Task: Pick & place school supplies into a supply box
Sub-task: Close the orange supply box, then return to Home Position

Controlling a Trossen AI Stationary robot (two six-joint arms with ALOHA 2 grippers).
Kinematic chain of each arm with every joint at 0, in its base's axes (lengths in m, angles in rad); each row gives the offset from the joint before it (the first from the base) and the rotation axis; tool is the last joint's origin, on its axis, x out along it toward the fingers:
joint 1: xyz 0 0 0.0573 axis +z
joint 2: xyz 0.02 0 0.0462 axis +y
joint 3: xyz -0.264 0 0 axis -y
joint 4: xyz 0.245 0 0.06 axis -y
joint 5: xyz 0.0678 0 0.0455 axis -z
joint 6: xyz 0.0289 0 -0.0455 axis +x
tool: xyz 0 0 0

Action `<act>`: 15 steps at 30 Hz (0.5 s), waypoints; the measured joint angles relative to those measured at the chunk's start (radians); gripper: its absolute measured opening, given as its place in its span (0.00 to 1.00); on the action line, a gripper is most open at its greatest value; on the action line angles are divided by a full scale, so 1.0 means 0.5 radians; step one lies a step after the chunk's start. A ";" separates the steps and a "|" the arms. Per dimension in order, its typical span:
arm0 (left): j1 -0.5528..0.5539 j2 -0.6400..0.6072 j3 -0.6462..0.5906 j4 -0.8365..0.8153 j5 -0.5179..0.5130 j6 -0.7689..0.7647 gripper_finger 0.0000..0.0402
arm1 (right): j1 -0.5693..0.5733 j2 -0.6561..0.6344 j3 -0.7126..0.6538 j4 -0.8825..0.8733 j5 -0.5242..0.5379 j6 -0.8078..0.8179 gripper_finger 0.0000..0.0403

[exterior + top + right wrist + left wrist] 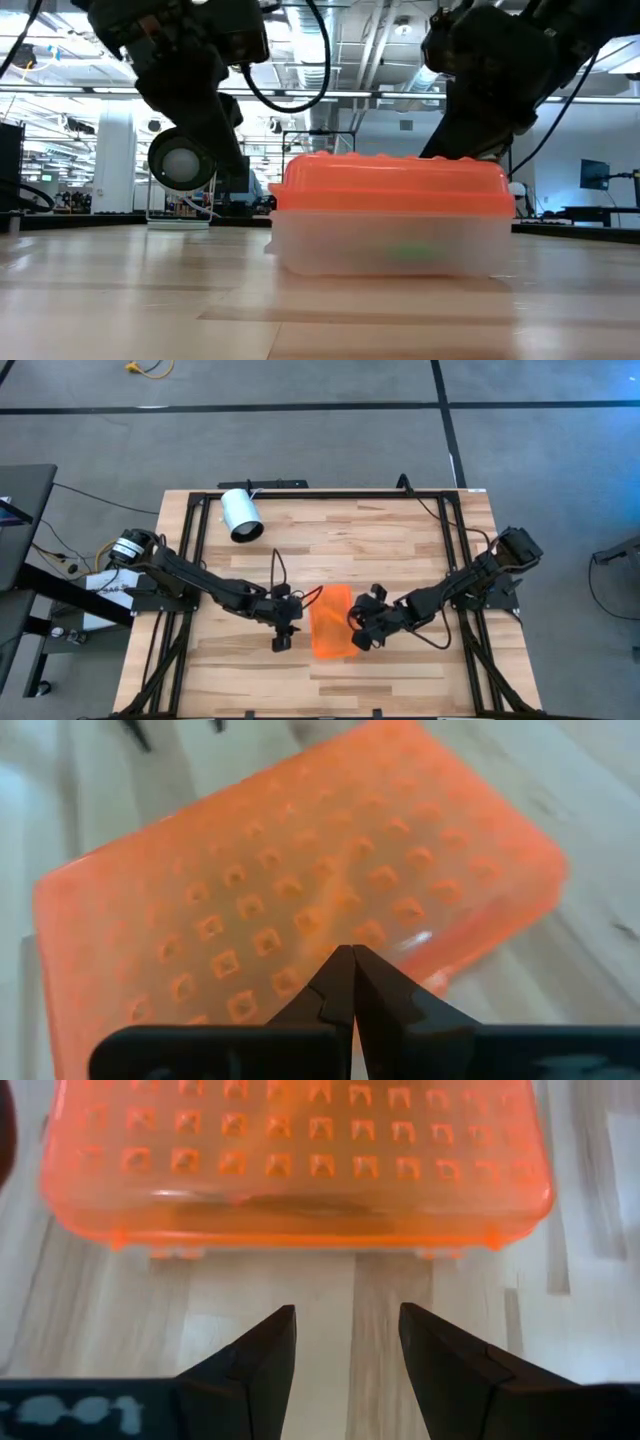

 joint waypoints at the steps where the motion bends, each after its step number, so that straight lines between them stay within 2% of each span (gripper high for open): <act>1: -0.003 0.000 -0.024 0.049 -0.001 -0.021 0.42 | -0.003 -0.006 0.000 -0.016 0.039 0.015 0.00; 9: -0.037 0.000 -0.095 0.162 -0.069 -0.099 0.42 | -0.003 -0.090 0.004 -0.094 0.062 0.019 0.00; 12: -0.034 0.001 -0.095 0.152 -0.111 -0.101 0.42 | 0.041 -0.128 0.005 -0.266 0.071 0.090 0.00; 15: -0.037 0.000 -0.095 0.112 -0.192 -0.133 0.42 | 0.121 -0.190 0.005 -0.539 0.175 0.214 0.00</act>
